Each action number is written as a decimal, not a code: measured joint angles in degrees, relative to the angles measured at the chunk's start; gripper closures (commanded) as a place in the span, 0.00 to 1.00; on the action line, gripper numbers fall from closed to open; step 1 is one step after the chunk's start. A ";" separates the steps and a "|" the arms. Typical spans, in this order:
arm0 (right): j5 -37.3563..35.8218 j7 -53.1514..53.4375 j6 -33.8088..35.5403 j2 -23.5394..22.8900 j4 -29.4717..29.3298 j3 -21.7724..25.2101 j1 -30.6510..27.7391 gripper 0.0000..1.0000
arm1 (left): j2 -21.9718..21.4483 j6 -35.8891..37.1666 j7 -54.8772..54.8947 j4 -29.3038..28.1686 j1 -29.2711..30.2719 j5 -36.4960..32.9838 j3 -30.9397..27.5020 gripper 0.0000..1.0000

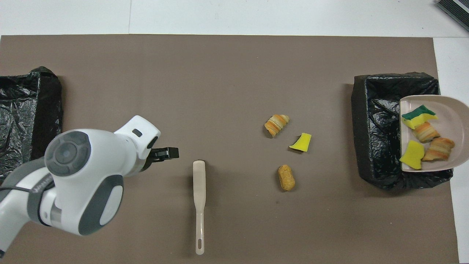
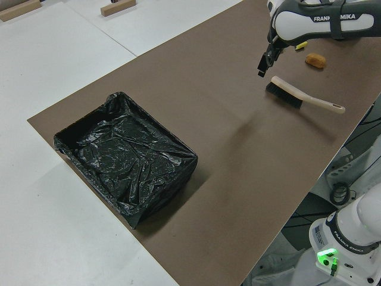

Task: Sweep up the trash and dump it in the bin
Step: 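Tip the dustpan into the bin with the right gripper while the left gripper withdraws, then set the empty dustpan down mid-table with the right gripper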

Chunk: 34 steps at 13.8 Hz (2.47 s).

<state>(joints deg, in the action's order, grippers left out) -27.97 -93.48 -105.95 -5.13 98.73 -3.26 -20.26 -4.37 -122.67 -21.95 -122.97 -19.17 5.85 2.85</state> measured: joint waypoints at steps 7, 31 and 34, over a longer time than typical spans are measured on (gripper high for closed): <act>-18.50 13.55 9.05 1.57 0.74 -0.17 10.16 1.00 | 6.12 17.58 17.03 18.69 12.14 -3.52 -0.34 0.00; 15.15 101.64 3.52 -16.74 -21.80 -2.58 34.91 1.00 | 6.20 28.00 21.42 28.17 15.01 -4.80 -0.11 0.00; 18.92 113.01 0.11 -21.14 -25.57 -2.85 37.85 1.00 | 6.20 28.00 21.42 28.17 15.01 -4.80 -0.11 0.00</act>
<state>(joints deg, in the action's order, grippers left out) -9.05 19.52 -105.84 -26.27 73.16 -6.12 17.59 1.83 -94.67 -0.53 -94.80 -4.16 1.05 2.74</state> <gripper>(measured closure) 0.683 0.000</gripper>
